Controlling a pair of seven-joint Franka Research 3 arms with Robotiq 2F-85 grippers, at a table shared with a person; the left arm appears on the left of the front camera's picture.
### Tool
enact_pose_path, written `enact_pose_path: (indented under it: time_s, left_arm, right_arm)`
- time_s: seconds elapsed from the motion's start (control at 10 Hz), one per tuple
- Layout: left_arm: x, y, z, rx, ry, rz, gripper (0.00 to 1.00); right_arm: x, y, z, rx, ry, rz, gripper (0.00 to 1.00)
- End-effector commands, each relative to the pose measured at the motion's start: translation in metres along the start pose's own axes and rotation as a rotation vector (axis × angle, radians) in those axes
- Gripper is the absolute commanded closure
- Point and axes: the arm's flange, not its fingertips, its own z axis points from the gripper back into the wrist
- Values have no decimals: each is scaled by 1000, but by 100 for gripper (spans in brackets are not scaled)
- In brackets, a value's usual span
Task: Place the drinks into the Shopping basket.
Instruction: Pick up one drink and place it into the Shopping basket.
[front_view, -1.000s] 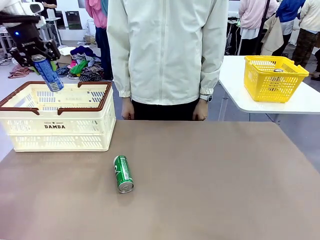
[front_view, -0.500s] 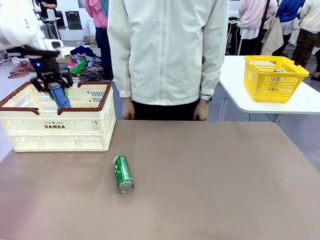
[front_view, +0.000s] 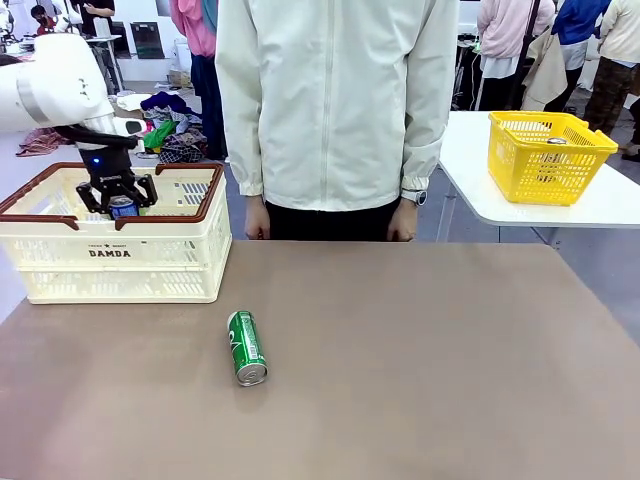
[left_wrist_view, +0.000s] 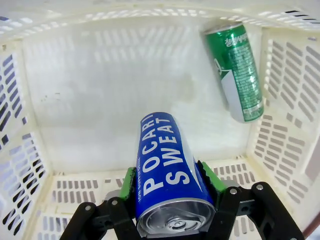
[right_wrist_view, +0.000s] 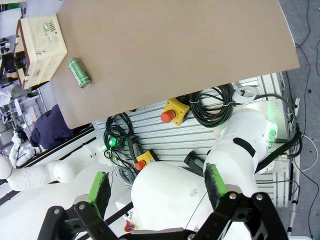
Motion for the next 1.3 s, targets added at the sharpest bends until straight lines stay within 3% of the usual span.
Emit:
enact_pose_path:
  time_s: [0.0,0.3,0.4,0.5,0.6,1.2]
  left_arm:
    - [6,-5,8,55,2,20,100]
    - [10,-5,2,68,13,35,100]
    - [10,-6,1,67,13,32,84]
    - [10,-6,1,68,19,37,31]
    - [9,-6,1,72,17,40,0]
    - [2,-5,15,48,-28,18,0]
  right_arm:
    - [-9,-4,3,12,0,22,0]
    - [-9,-4,3,12,0,22,0]
    - [-9,-4,3,12,0,22,0]
    - [-9,-4,3,12,0,22,0]
    - [-9,-4,3,12,0,22,0]
    - [-9,-4,3,12,0,22,0]
